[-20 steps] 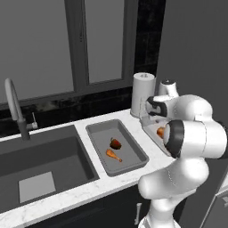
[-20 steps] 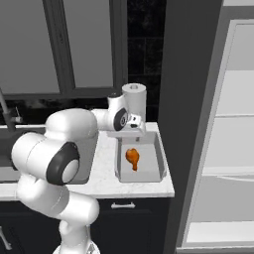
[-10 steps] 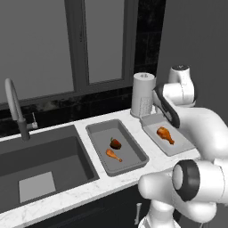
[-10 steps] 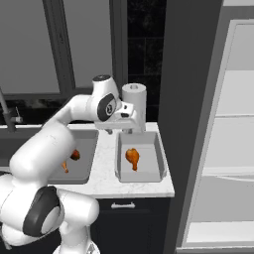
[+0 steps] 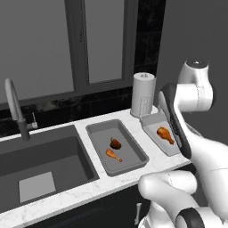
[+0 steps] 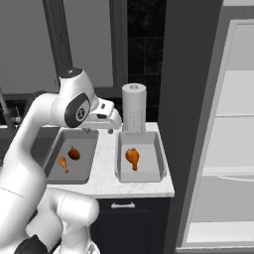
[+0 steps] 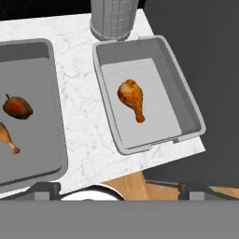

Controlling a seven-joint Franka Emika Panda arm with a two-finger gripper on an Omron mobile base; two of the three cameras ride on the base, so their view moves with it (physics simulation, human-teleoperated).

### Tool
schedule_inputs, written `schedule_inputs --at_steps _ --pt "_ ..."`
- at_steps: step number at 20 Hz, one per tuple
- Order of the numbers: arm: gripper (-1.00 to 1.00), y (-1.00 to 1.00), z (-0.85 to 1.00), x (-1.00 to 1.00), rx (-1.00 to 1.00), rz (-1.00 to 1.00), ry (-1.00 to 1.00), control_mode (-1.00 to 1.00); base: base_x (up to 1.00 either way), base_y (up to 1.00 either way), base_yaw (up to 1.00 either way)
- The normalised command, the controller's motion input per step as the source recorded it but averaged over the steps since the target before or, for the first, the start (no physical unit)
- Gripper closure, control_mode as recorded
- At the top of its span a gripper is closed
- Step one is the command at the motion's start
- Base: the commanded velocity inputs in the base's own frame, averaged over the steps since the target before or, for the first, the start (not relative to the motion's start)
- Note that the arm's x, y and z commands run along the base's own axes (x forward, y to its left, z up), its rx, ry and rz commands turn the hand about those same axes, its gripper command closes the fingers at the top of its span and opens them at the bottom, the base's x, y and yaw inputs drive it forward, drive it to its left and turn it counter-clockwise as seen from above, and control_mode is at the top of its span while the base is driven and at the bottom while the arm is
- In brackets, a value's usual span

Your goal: Place one bell pepper and one chicken drumstick in each tupperware on the nearby counter, to pack two identical lunches.

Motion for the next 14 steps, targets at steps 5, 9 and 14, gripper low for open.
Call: schedule_inputs --at_steps 5,9,14 --pt "-1.00 0.14 0.42 -0.82 0.19 0.02 -0.29 -1.00 0.00 0.00 0.00" --pt "-1.00 0.32 0.79 -0.81 -0.03 0.02 -0.28 -1.00 0.00 0.00 0.00" --pt "-1.00 0.16 0.53 -0.80 -0.05 0.02 -0.18 -1.00 0.00 0.00 0.00"
